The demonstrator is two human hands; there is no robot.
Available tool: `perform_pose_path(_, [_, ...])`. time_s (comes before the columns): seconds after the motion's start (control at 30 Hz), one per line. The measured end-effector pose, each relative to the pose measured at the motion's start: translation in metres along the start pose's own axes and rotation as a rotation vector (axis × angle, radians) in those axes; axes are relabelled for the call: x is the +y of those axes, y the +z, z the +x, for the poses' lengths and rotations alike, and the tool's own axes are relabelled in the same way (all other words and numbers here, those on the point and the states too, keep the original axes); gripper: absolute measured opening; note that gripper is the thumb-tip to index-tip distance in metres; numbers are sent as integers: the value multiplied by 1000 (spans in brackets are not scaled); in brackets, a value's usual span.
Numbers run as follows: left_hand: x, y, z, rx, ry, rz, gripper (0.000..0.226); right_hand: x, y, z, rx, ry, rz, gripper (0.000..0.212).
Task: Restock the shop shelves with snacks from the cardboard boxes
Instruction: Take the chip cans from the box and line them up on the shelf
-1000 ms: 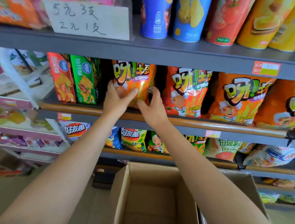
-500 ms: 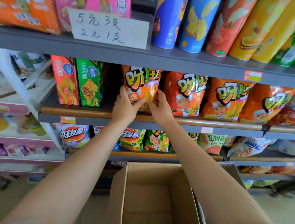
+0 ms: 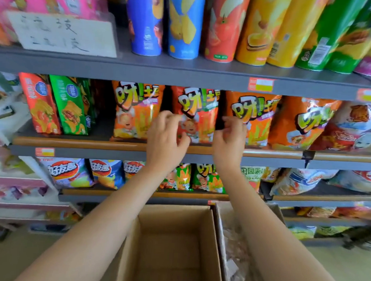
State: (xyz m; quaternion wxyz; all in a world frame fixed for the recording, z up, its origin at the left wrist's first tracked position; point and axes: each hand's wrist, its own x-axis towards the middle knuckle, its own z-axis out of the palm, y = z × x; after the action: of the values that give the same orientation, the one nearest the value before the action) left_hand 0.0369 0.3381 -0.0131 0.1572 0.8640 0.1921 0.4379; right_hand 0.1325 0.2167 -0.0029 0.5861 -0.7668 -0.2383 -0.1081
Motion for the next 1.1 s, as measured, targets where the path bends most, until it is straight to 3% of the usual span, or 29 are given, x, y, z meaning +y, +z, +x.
perform_pose_path(0.1, [39,43,-5,-95,71,169,49,30,-47,35,172,2,-26,27])
perform_pose_path(0.17, [53,64,-4,-125,12,329,61,48,-68,58,164,-38,-24,32])
perform_pose_path(0.33, [68,94,-3,-212,-229,477,78,81,-87,95,-259,164,13,88])
perform_pose_path(0.5, [61,86,-9,-215,-203,501,75,89,-85,121,-500,351,-27,93])
perform_pose_path(0.67, [63,76,-9,-222,-289,436,71,96,-83,123,-499,361,-36,94])
perform_pose_path(0.77, [75,78,-1,-117,-229,436,58,96,-86,121,-351,263,11,99])
perform_pose_path(0.87, [102,92,10,-75,-183,152,47,95,-84,125,-277,210,117,105])
perform_pose_path(0.97, [133,111,32,-187,-444,-342,46,96,-78,136,-306,255,196,103])
perform_pose_path(1.1, [127,139,59,-188,-734,-534,95,103,-72,146,-396,306,239,105])
